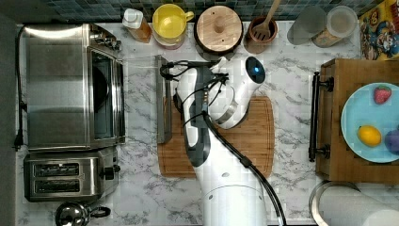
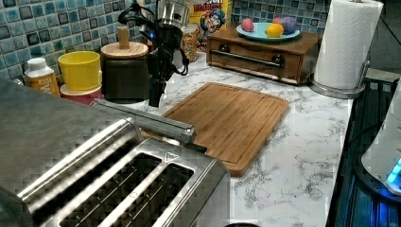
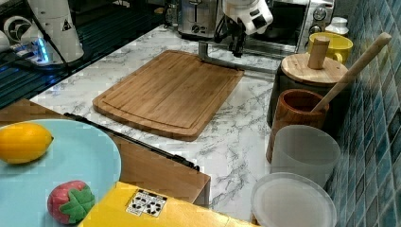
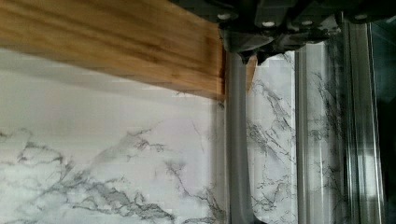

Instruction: Close the oven.

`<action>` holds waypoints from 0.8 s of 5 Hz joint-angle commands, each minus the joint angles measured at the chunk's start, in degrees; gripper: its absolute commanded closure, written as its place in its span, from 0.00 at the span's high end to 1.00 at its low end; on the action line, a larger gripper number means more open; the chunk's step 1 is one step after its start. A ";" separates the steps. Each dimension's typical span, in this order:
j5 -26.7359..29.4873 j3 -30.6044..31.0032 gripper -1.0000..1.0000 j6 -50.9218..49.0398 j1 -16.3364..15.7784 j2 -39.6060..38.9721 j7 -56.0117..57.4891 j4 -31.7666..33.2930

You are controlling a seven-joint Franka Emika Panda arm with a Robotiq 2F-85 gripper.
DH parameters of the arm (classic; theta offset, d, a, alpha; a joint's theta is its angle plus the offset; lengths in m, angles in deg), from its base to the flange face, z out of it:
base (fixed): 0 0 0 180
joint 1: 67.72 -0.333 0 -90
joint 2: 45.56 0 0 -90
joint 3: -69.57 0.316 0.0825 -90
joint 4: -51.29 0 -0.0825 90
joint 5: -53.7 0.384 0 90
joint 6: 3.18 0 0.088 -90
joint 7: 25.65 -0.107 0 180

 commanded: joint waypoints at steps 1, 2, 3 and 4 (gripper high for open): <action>-17.05 1.06 0.00 2.08 -10.03 16.14 -18.75 -6.31; -25.65 1.28 0.00 -1.71 -12.39 14.37 -27.48 -9.65; -32.02 2.93 0.00 -6.59 -14.42 11.47 -33.76 -13.53; -36.47 4.26 0.00 -12.26 -17.40 7.53 -36.29 -18.21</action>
